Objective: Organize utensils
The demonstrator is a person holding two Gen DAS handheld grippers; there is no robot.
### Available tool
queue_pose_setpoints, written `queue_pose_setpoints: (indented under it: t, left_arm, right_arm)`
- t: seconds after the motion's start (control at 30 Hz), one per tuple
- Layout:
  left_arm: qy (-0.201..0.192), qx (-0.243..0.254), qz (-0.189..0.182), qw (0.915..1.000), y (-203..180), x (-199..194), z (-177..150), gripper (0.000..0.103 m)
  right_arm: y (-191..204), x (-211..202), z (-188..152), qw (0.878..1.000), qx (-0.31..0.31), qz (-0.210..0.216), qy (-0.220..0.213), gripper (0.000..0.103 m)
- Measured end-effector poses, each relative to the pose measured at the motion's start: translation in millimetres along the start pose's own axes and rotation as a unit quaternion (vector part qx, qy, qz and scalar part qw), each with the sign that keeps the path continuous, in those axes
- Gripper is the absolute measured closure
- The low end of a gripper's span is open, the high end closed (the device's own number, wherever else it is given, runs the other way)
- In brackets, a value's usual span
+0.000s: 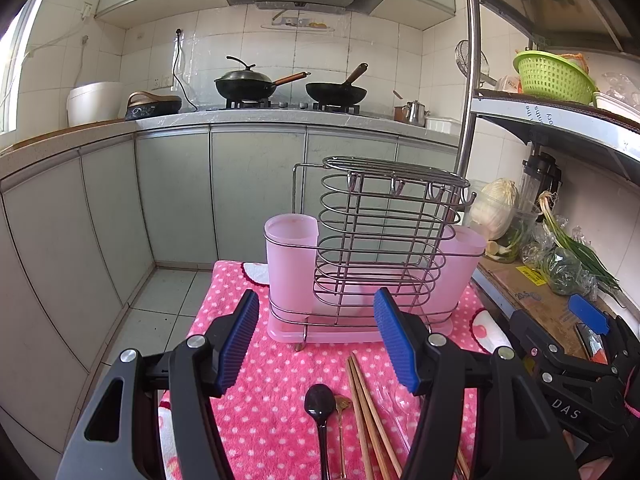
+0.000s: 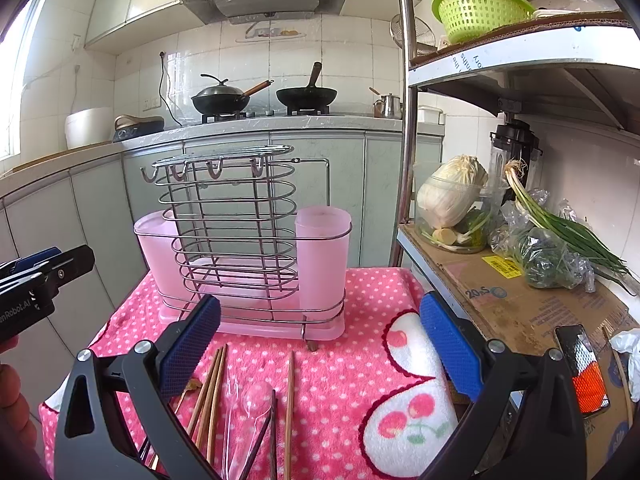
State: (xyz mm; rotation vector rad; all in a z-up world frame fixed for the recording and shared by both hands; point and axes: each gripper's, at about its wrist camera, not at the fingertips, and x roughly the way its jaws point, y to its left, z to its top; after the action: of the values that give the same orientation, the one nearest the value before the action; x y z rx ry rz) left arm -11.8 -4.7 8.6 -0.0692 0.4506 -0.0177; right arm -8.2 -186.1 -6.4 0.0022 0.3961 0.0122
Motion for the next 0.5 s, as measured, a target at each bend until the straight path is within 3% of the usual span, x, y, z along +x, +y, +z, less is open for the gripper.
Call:
queue_pose_setpoints:
  t: [0.5]
  left_arm:
    - [0.027, 0.001, -0.013, 0.9995, 3.5, 8.1, -2.6, 0.043]
  right_arm:
    - [-6.6, 0.4, 1.4, 1.000, -0.004, 0.000, 0.011, 0.003]
